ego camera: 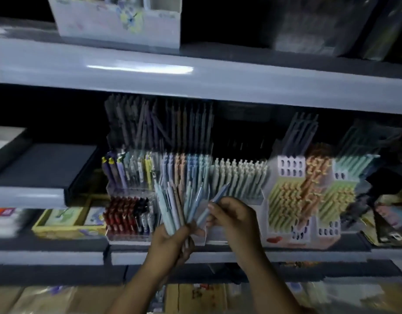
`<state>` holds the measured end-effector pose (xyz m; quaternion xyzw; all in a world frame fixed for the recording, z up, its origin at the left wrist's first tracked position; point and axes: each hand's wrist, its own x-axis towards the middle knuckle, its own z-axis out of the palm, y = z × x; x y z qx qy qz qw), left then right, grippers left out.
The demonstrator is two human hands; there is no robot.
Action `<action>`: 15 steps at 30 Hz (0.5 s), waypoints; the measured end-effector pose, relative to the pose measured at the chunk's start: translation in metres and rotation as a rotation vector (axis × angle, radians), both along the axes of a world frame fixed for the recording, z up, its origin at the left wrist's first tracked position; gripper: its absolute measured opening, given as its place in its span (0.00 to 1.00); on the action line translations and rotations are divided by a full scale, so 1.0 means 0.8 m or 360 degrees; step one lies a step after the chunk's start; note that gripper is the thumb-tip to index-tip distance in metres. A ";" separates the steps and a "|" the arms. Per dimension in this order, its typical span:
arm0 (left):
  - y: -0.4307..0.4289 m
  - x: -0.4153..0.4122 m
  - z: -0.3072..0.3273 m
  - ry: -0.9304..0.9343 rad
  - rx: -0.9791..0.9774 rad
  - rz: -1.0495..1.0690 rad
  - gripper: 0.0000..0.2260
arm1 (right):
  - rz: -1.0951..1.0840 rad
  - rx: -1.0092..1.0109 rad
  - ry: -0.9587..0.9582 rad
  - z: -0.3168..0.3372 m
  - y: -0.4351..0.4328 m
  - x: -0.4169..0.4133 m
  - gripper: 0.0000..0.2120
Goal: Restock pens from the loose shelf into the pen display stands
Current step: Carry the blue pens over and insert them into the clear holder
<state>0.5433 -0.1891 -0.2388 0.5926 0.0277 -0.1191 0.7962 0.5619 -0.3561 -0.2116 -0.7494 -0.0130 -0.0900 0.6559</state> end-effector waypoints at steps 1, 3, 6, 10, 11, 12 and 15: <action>0.000 -0.003 -0.005 0.0034 0.0008 0.0077 0.15 | -0.0001 0.0010 -0.0009 -0.004 -0.004 0.005 0.09; 0.003 -0.010 -0.013 0.0117 -0.0033 0.0236 0.14 | -0.0015 0.0037 -0.0016 -0.011 -0.010 0.015 0.08; 0.014 -0.023 -0.024 0.0247 -0.0082 0.0405 0.15 | -0.0045 0.0006 0.0014 -0.024 -0.011 0.027 0.07; 0.034 -0.029 -0.030 0.0214 -0.0040 0.0475 0.15 | -0.0105 -0.0157 0.0038 -0.050 0.006 0.034 0.05; 0.039 -0.027 -0.029 0.0190 -0.0023 0.0486 0.16 | -0.0123 -0.0207 0.0033 -0.056 0.012 0.035 0.06; 0.044 -0.025 -0.027 0.0160 -0.0017 0.0490 0.17 | -0.0142 -0.0243 0.0022 -0.060 0.019 0.035 0.07; 0.061 -0.021 -0.025 0.0071 -0.0018 0.0468 0.17 | -0.0228 -0.0401 -0.0075 -0.073 0.038 0.036 0.07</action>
